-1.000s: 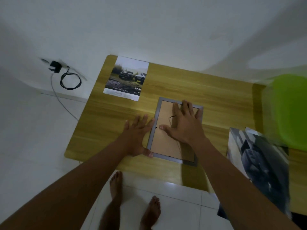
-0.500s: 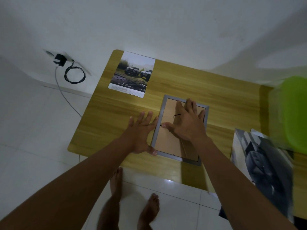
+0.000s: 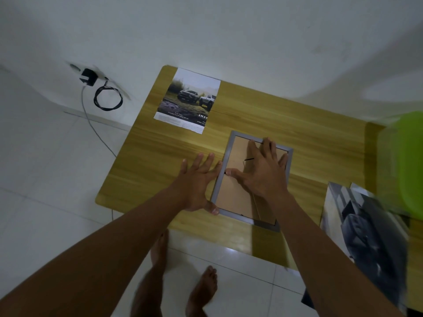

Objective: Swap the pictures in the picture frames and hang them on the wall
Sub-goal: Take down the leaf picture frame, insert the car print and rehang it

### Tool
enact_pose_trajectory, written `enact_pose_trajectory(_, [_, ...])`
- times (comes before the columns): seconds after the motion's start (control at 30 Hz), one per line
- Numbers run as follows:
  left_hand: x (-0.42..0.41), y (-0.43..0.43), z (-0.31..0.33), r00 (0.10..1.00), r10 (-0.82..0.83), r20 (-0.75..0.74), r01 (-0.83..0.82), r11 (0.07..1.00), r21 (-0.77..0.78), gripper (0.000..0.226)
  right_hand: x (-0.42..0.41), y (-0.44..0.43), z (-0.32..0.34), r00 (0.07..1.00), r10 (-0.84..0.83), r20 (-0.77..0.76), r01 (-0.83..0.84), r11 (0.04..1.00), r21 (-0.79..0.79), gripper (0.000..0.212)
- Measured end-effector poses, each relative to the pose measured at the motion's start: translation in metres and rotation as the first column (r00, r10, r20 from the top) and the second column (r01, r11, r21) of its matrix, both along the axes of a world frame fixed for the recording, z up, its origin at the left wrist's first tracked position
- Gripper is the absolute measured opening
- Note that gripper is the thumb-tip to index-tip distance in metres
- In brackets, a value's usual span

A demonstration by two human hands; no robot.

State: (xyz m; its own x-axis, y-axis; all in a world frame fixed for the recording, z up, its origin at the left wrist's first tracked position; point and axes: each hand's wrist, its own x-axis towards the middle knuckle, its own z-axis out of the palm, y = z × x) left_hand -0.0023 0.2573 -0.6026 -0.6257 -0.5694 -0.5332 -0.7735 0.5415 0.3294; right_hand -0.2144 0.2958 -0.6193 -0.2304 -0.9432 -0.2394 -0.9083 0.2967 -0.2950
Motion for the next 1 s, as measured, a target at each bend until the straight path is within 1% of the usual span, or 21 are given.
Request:
enact_pose_trajectory(0.1, [-0.001,0.0,0.0,1.0,0.006,-0.004,-0.006,1.0,0.004,0.128,0.0,-0.002,0.003,0.999,0.036,-0.002,-0.036,0.999,0.003,0.103])
enact_pose_trajectory(0.17, [-0.001,0.0,-0.001,1.0,0.01,-0.016,-0.01,1.0,0.007,0.127,0.0,-0.004,0.006,0.989,0.141,-0.052,-0.145,0.986,-0.084,0.09])
enact_pose_trajectory(0.23, [0.0,0.0,-0.001,0.999,0.026,-0.041,-0.025,1.0,0.015,0.127,-0.003,-0.01,0.009,0.935,0.338,-0.108,-0.353,0.918,-0.18,0.072])
enact_pose_trajectory(0.27, [0.001,0.0,-0.001,0.998,0.033,-0.055,-0.032,0.999,0.017,0.126,-0.005,-0.016,0.009,0.891,0.442,-0.102,-0.454,0.869,-0.199,0.063])
enact_pose_trajectory(0.3, [0.003,0.001,-0.002,0.997,0.037,-0.069,-0.036,0.999,0.015,0.125,-0.007,-0.021,0.01,0.847,0.526,-0.08,-0.531,0.824,-0.198,0.057])
enact_pose_trajectory(0.37, [0.005,0.001,-0.005,0.994,0.038,-0.098,-0.038,0.999,0.001,0.123,-0.012,-0.033,0.01,0.791,0.611,-0.03,-0.608,0.779,-0.155,0.049])
enact_pose_trajectory(0.43, [0.006,0.002,-0.007,0.992,0.039,-0.12,-0.041,0.999,-0.009,0.122,-0.016,-0.041,0.008,0.766,0.643,-0.029,-0.64,0.756,-0.141,0.044])
enact_pose_trajectory(0.5, [0.007,0.003,-0.009,0.99,0.044,-0.132,-0.045,0.999,-0.008,0.121,-0.018,-0.046,0.006,0.752,0.659,-0.019,-0.654,0.742,-0.146,0.046])
enact_pose_trajectory(0.57, [0.007,0.003,-0.009,0.989,0.051,-0.142,-0.051,0.999,0.003,0.12,-0.019,-0.047,0.007,0.755,0.655,0.036,-0.643,0.75,-0.158,0.049])
enact_pose_trajectory(0.63, [0.007,0.002,-0.009,0.988,0.056,-0.144,-0.056,0.998,0.006,0.12,-0.02,-0.047,0.006,0.75,0.659,0.055,-0.642,0.745,-0.181,0.048])
enact_pose_trajectory(0.83, [0.008,0.002,-0.011,0.989,0.051,-0.136,-0.052,0.999,-0.007,0.119,-0.023,-0.046,0.004,0.729,0.684,0.025,-0.671,0.721,-0.17,0.056])
enact_pose_trajectory(0.93, [0.008,0.002,-0.011,0.989,0.055,-0.135,-0.055,0.998,0.002,0.119,-0.022,-0.045,0.004,0.727,0.687,-0.019,-0.676,0.71,-0.197,0.05])
enact_pose_trajectory(1.0, [0.007,0.001,-0.011,0.99,0.054,-0.129,-0.054,0.999,0.003,0.119,-0.021,-0.044,0.003,0.741,0.671,-0.03,-0.661,0.721,-0.207,0.048])
